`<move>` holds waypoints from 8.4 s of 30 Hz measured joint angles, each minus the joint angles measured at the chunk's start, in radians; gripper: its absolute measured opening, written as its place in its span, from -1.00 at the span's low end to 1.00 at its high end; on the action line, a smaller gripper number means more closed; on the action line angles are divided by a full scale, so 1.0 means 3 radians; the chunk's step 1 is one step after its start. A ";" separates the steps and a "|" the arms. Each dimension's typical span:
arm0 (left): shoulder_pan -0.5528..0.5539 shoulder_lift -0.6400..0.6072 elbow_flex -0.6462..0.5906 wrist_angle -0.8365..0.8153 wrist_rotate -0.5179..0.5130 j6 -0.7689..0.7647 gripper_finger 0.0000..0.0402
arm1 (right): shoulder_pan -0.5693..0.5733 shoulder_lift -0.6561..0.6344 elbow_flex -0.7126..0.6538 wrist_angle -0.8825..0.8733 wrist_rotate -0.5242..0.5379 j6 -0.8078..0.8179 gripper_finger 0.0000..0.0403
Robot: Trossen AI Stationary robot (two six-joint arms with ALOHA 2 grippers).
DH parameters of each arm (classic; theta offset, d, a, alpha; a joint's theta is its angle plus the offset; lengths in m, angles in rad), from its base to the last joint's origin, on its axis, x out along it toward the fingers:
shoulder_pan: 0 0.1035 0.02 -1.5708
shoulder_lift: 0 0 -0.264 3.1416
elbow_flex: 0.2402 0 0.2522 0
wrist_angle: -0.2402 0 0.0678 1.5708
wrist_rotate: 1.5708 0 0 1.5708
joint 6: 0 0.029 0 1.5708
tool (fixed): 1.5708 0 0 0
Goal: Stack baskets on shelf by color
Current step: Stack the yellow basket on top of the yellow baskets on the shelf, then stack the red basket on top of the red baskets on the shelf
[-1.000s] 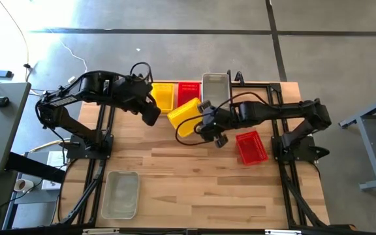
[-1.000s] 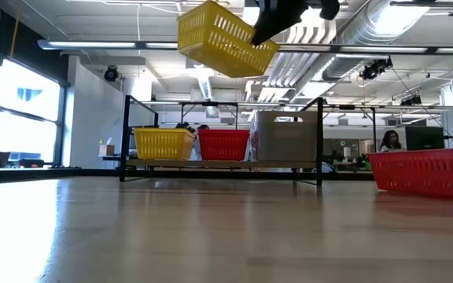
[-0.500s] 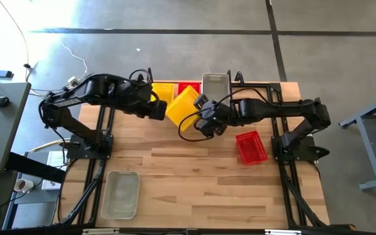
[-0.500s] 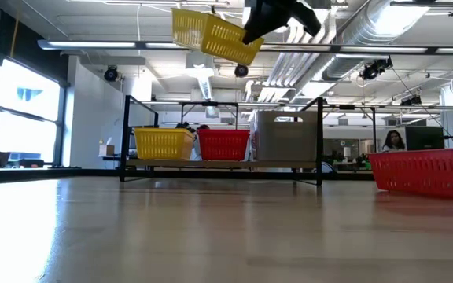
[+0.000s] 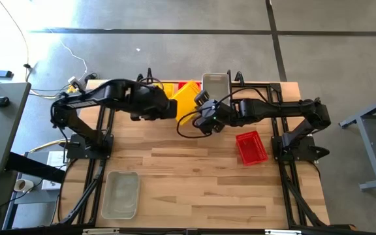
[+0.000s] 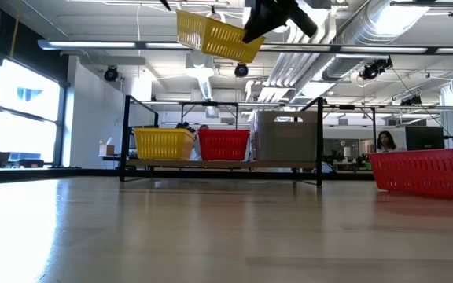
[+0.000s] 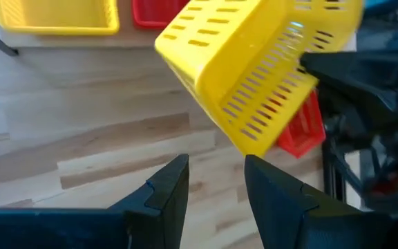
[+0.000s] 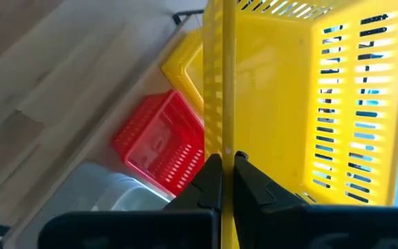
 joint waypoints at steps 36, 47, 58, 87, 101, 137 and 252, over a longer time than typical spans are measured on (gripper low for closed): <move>0.0029 0.0450 0.0001 0.0044 -0.0843 -0.0184 -0.97 | 0.0041 -0.0001 0.0000 -0.0018 0.0100 0.0352 -1.00; 0.0068 0.0445 0.0001 0.0022 -0.0779 -0.0131 -0.99 | 0.0034 -0.0001 -0.0001 0.0101 0.0195 0.0763 -0.62; 0.0347 0.0339 0.0006 -0.0172 -0.0499 -0.0007 -1.00 | 0.0058 -0.0092 -0.0001 0.0005 0.0534 0.1044 -0.20; 0.0952 -0.0027 -0.0402 -0.0374 -0.0482 0.0610 -1.00 | -0.0633 -0.0706 -0.0001 0.0124 0.0685 0.1050 -0.20; 0.1016 -0.0328 -0.1210 0.0486 -0.0398 0.0088 -1.00 | -0.1003 -0.0704 -0.0001 0.0017 0.0159 0.1369 -0.20; 0.1050 0.0138 -0.1521 0.1327 -0.1044 -0.3119 -0.96 | -0.1240 -0.0701 -0.0001 0.0016 0.0029 0.1294 -0.20; 0.0307 -0.0367 -0.1517 0.0945 -0.1967 0.0801 -0.73 | -0.0891 -0.0701 -0.0001 -0.1538 -0.0593 0.3812 -0.20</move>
